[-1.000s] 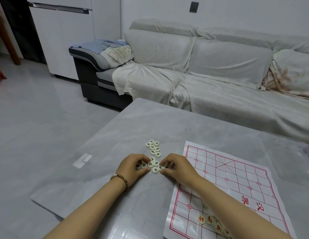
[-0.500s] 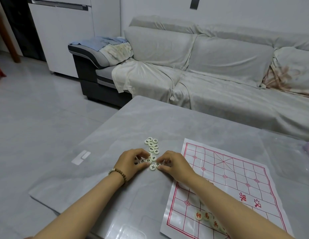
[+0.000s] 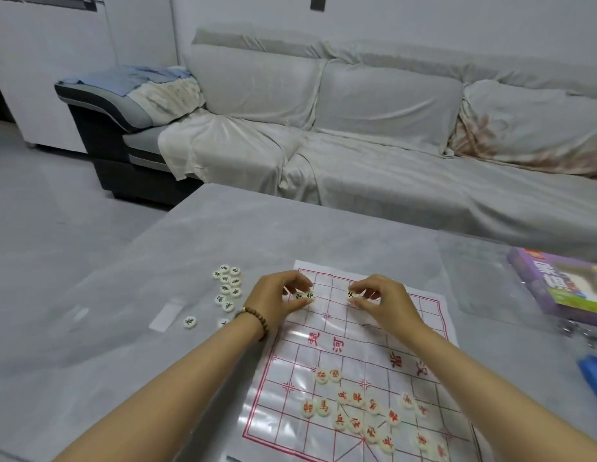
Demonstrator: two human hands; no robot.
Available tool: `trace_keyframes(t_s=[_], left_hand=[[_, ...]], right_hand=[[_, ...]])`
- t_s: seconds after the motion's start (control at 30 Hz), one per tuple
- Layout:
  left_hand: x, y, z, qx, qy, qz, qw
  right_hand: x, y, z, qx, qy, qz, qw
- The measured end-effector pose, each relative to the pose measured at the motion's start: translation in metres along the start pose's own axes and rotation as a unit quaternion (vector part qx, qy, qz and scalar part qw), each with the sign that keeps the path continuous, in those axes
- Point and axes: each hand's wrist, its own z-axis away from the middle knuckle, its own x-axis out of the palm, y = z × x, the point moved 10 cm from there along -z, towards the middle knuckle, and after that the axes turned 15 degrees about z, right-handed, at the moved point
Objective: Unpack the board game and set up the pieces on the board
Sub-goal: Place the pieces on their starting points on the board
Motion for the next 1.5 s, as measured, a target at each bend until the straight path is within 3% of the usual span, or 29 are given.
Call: trace_keyframes(t_s=[0.27, 0.5, 0.7, 1.03, 1.3, 1.5], left_hand=[[0.104, 0.013, -0.048, 0.002, -0.098, -0.037, 0.994], [0.117, 0.002, -0.044, -0.008, -0.116, -0.074, 0.990], [0.047, -0.004, -0.021, -0.009, -0.062, -0.079, 0.995], [-0.118, -0.063, 0.074, -0.062, 0.016, -0.177, 0.982], [-0.146, -0.077, 0.096, -0.069, 0.028, -0.116, 0.990], [-0.156, -0.083, 0.089, -0.067, 0.077, -0.068, 0.992]], right_hand=[[-0.015, 0.067, 0.005, 0.060, -0.006, 0.023, 0.998], [0.001, 0.069, 0.013, 0.050, -0.032, 0.025, 0.998], [-0.006, 0.033, 0.016, 0.038, -0.007, 0.010, 0.999], [0.083, -0.105, 0.014, -0.080, -0.098, 0.014, 0.992], [0.117, -0.148, 0.016, -0.113, -0.097, 0.056, 0.987], [0.136, -0.174, 0.014, -0.127, -0.089, 0.028, 0.988]])
